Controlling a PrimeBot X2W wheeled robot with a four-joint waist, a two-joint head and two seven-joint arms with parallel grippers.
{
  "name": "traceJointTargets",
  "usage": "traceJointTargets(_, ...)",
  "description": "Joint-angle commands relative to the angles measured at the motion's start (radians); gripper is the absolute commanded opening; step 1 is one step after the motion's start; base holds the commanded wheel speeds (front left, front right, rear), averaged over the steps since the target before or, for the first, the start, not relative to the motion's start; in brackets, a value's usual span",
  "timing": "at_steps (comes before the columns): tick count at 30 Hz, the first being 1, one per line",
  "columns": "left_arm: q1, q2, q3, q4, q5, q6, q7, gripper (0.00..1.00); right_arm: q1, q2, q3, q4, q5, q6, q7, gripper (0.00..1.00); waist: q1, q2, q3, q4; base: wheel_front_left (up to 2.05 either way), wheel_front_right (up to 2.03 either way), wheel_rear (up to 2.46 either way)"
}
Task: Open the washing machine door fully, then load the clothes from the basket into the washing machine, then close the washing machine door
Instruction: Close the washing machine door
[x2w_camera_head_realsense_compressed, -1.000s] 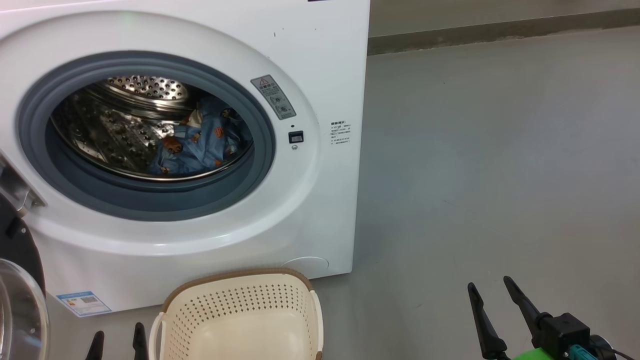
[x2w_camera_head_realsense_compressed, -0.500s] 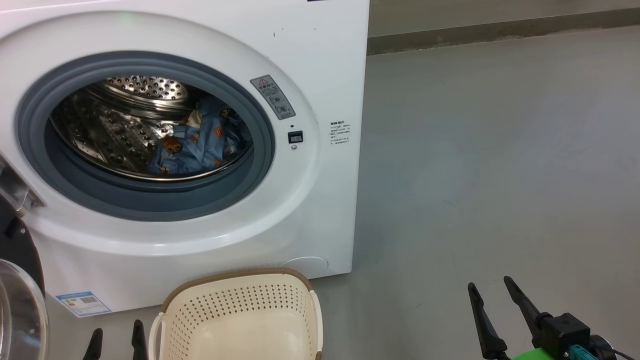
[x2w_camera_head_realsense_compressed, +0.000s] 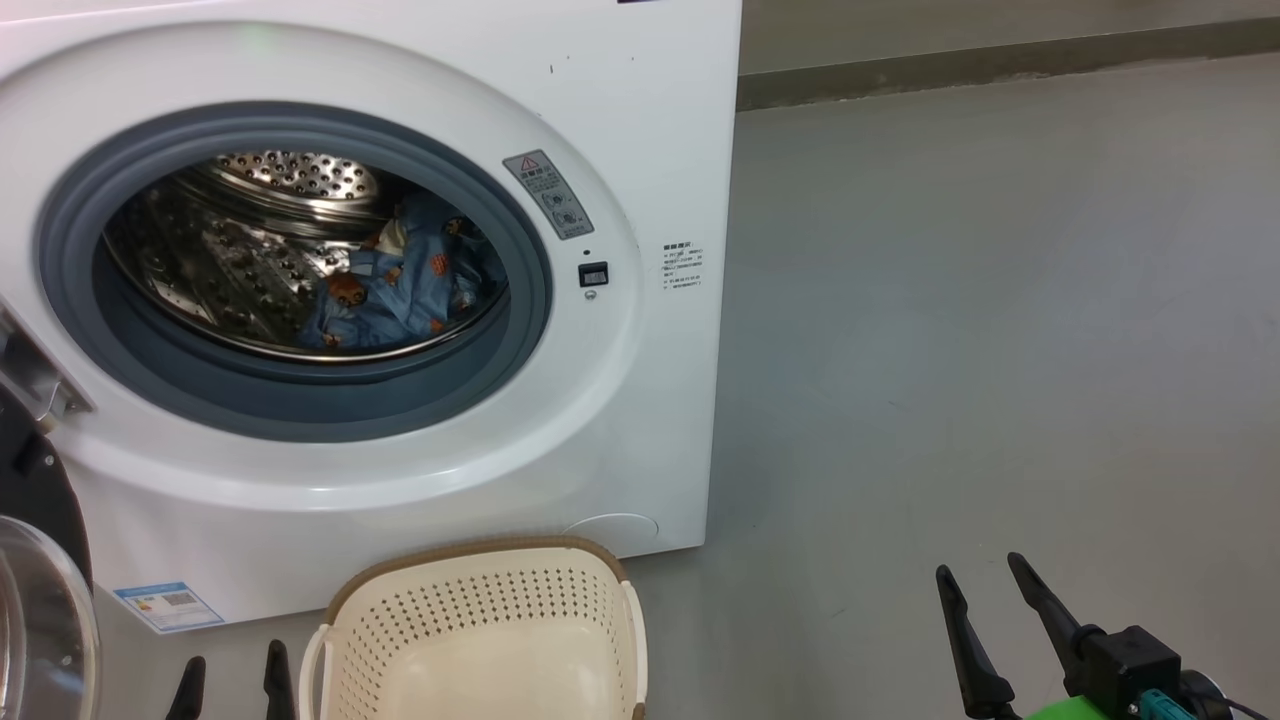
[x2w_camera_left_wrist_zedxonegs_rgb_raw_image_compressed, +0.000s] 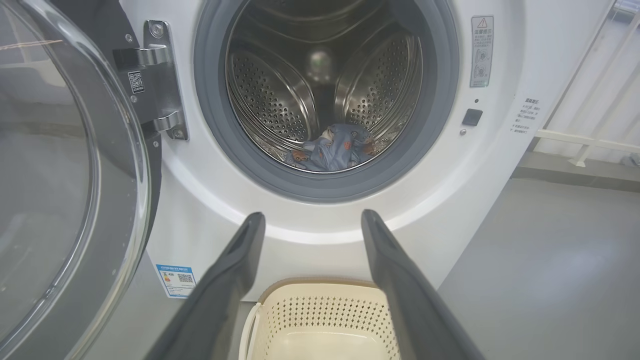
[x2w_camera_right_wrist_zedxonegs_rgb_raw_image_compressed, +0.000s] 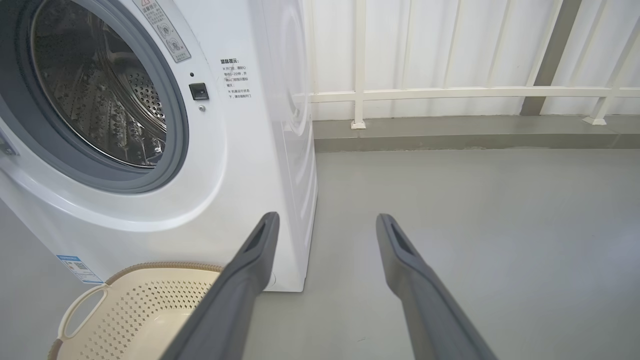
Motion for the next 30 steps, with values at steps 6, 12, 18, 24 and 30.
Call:
traceJointTargets(6,-0.043,0.006,0.029,-0.011,0.008,-0.006,-0.006,1.0,-0.022,-0.004,0.024,-0.022,0.006,0.009,-0.012,1.0,0.0,0.0,-0.002,-0.001,-0.64,0.64,0.0)
traceJointTargets(12,-0.044,0.006,0.026,-0.009,0.015,-0.007,-0.006,1.0,-0.022,-0.004,0.022,-0.019,0.007,0.009,-0.012,1.0,0.0,0.0,-0.002,-0.002,-1.45,1.45,0.0)
traceJointTargets(18,-0.046,0.006,0.026,-0.016,0.022,-0.004,-0.006,1.0,-0.02,-0.004,0.019,-0.022,0.01,0.009,-0.012,1.0,0.0,0.0,-0.004,0.001,-1.73,1.73,0.0)
traceJointTargets(24,-0.052,0.006,0.033,-0.035,0.02,0.001,-0.006,1.0,-0.02,-0.004,0.018,-0.032,0.012,0.009,-0.012,1.0,0.0,0.0,-0.002,0.007,-0.93,0.93,0.0)
traceJointTargets(30,-0.051,0.006,0.036,-0.047,0.018,-0.002,-0.006,1.0,-0.017,-0.004,0.021,-0.035,0.013,0.009,-0.012,1.0,0.0,0.0,-0.003,0.013,-0.17,0.17,0.0)
